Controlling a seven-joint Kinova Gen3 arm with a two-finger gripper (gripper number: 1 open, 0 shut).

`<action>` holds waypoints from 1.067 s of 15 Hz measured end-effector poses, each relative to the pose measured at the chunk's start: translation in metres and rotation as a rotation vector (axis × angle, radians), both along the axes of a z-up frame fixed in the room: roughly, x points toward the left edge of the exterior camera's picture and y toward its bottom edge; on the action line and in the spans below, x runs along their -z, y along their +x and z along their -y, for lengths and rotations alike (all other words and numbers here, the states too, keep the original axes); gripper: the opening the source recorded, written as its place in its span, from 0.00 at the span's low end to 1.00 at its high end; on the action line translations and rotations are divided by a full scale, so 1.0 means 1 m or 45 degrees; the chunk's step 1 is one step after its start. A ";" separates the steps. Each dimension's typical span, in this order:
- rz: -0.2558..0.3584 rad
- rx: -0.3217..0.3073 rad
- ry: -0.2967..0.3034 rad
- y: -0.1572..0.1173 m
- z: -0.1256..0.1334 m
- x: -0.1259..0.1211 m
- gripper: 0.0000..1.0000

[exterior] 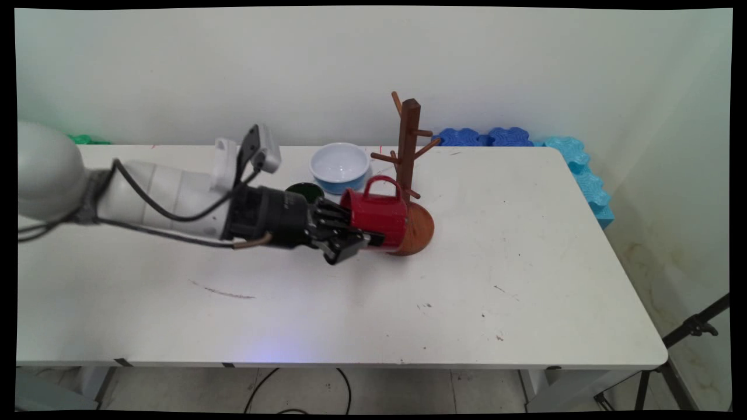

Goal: Place the picked object on the table

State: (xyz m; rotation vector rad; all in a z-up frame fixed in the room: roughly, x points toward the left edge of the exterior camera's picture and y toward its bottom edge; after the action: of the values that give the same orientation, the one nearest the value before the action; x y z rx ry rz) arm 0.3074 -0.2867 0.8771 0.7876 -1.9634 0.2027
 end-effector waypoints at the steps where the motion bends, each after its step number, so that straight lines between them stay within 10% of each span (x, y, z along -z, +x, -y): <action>1: 0.040 0.000 0.003 0.004 0.002 -0.005 0.00; 16: 0.446 0.060 0.149 0.076 0.028 -0.076 0.00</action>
State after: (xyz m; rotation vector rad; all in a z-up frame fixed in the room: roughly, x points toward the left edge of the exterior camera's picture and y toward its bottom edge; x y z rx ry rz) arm 0.3839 -0.3147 0.9529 0.8222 -2.3393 0.2103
